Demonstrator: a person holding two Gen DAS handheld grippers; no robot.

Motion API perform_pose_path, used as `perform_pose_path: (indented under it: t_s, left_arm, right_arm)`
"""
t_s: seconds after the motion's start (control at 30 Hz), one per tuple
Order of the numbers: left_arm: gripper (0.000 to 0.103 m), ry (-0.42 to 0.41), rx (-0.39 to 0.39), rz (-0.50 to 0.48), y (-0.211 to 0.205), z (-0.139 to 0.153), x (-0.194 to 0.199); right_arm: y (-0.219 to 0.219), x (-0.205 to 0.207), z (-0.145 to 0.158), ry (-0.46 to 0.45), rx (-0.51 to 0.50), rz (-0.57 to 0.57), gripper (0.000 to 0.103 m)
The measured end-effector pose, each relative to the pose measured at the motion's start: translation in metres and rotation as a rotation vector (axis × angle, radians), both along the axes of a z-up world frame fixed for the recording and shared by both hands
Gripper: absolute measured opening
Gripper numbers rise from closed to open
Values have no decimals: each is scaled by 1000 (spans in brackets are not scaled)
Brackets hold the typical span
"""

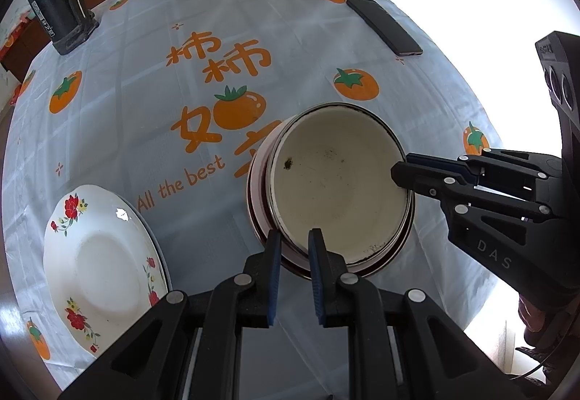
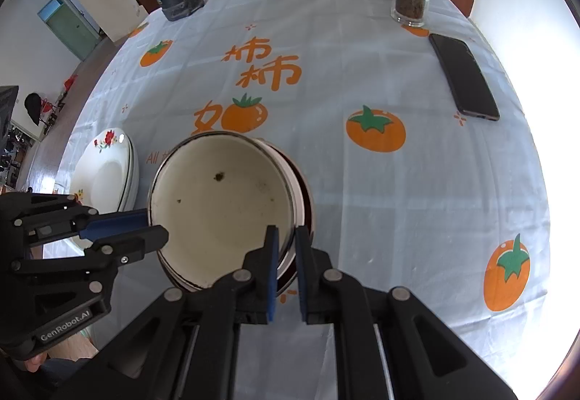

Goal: Organize plates and bowls
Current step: 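Lower the white enamel bowl into the pink bowl with both grippers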

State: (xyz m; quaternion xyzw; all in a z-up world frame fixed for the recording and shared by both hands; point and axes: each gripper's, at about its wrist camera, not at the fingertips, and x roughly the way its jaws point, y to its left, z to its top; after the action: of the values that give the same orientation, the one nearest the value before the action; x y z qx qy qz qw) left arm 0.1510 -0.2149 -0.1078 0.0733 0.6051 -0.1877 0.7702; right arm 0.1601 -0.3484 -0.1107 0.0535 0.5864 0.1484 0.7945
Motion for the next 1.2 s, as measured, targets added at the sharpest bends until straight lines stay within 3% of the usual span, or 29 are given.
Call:
perform_pose_path:
  t_s: [0.53,1.2]
  left_arm:
    - [17,11,-42,28,6,0,7]
    - [18,12,-52,52,7,0,6]
  right_arm:
    - [0,3,0,-20,-13,-19,9]
    - [3,2,0,20,-18,6,9]
